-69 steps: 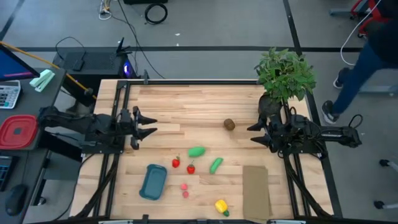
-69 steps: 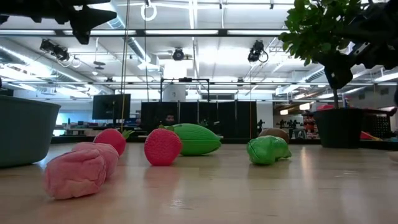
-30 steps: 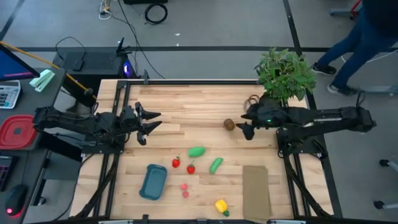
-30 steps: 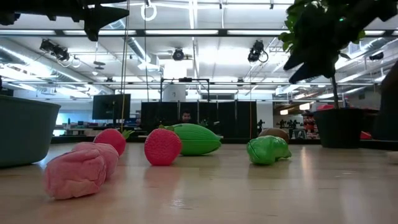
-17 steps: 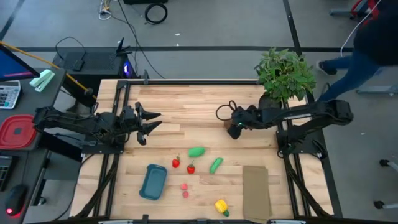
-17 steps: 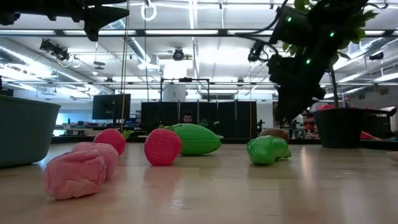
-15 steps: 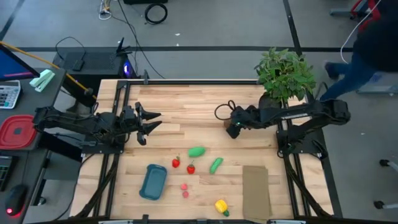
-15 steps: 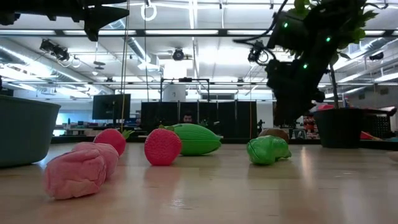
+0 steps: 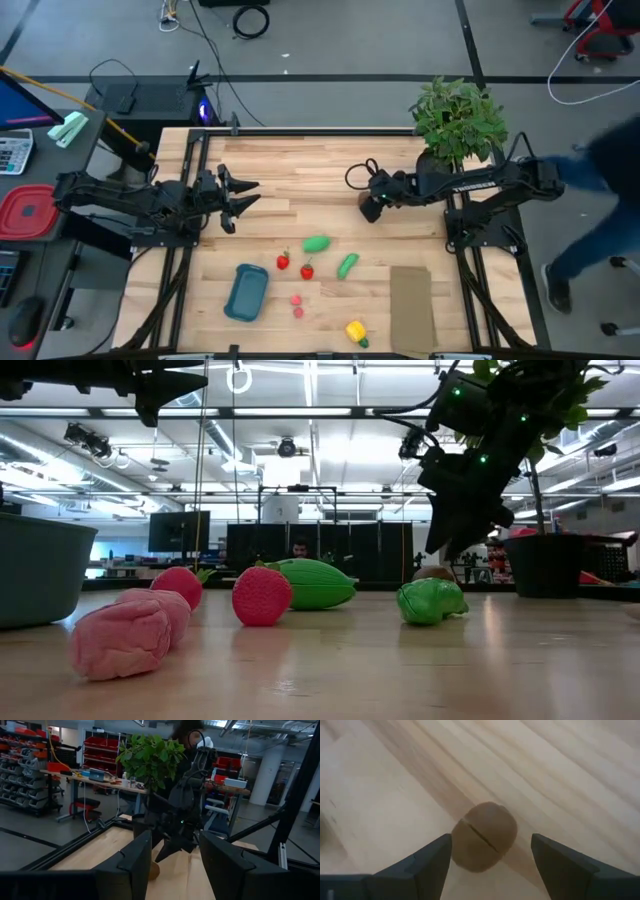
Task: Pick and placing Produce into tupperware
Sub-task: Put the brown kiwi into the blue bin
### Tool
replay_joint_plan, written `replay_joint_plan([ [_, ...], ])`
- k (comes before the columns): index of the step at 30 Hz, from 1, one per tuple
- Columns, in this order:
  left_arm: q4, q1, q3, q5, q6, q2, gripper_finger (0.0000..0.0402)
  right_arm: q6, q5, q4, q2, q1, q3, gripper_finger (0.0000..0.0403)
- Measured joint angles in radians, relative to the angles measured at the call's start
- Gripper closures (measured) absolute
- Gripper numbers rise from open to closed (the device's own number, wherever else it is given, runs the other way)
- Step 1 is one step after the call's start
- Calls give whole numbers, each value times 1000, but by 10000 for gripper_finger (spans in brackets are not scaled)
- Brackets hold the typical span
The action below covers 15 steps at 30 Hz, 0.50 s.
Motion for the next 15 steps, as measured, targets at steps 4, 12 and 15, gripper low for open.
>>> replay_joint_plan([
  [4, 0, -1, 0, 0, -6, 0, 230, 99, 2, 25, 29, 13, 0, 119],
  [12, 0, -1, 0, 0, -7, 0, 230, 163, 2, 155, 75, 31, 0, 119],
  [15, 0, -1, 0, 0, -7, 0, 228, 146, 12, 142, 75, 31, 0, 119],
])
